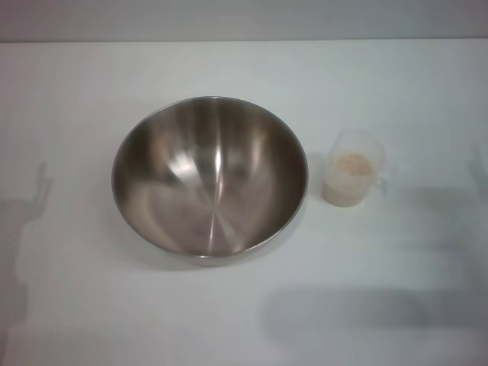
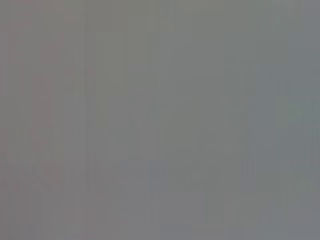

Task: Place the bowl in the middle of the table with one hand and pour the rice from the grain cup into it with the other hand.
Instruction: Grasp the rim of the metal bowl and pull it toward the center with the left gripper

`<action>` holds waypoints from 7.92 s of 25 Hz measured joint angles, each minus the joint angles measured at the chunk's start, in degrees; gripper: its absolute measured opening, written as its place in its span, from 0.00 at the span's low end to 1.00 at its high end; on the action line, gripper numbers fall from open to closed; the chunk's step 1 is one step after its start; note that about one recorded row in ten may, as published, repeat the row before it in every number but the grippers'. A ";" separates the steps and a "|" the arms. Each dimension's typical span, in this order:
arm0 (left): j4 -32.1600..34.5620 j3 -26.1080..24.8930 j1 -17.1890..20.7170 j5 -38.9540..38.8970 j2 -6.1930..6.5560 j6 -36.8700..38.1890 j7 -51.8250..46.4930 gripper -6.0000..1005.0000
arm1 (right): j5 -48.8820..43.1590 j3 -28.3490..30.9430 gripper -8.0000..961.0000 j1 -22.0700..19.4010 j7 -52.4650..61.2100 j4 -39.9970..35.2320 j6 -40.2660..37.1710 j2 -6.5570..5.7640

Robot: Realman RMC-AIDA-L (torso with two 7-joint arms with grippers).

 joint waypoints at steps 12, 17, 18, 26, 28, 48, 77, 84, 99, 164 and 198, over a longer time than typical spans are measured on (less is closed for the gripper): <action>0.09 0.23 -1.01 0.30 0.45 0.40 -0.60 0.81 | -0.37 -0.38 0.83 0.43 -0.04 0.28 -0.39 -0.04; 2.09 0.71 -2.69 0.63 0.73 0.35 -7.46 0.83 | -0.37 -0.68 0.83 0.61 -0.03 0.55 -0.57 0.07; 3.03 1.24 -3.12 0.94 0.81 0.15 -9.66 0.83 | -0.37 -0.72 0.83 0.64 -0.06 0.57 -0.51 0.08; 14.14 3.27 -6.08 2.91 0.34 -4.32 -21.92 0.84 | -0.37 -0.75 0.83 0.81 -0.04 0.59 0.53 0.12; 12.97 1.01 -6.75 2.58 0.14 -4.92 -17.25 0.84 | -0.37 -0.82 0.83 1.06 0.08 0.66 0.87 0.12; 3.30 -6.50 -10.05 4.94 0.91 -12.62 -1.66 0.82 | -0.37 -1.01 0.83 3.70 0.06 1.20 5.09 0.12; -44.90 -61.55 1.26 34.03 13.12 -55.44 41.80 0.80 | -0.37 -1.11 0.83 3.36 0.39 1.29 7.87 0.12; -50.98 -84.39 7.96 62.49 3.00 -73.15 42.06 0.79 | -0.37 -1.46 0.83 3.27 0.41 1.19 8.83 0.08; -58.70 -91.51 8.51 75.38 0.67 -83.39 46.42 0.79 | -0.37 -1.40 0.83 2.64 0.41 0.94 8.89 -0.06; -65.56 -112.35 -8.51 74.47 0.27 -159.32 40.70 0.79 | -0.37 -1.45 0.83 1.57 0.41 1.19 10.37 0.03; -62.07 -117.16 -13.35 71.46 0.71 -165.26 40.76 0.08 | -0.37 -1.45 0.83 1.91 0.41 1.21 10.37 -0.06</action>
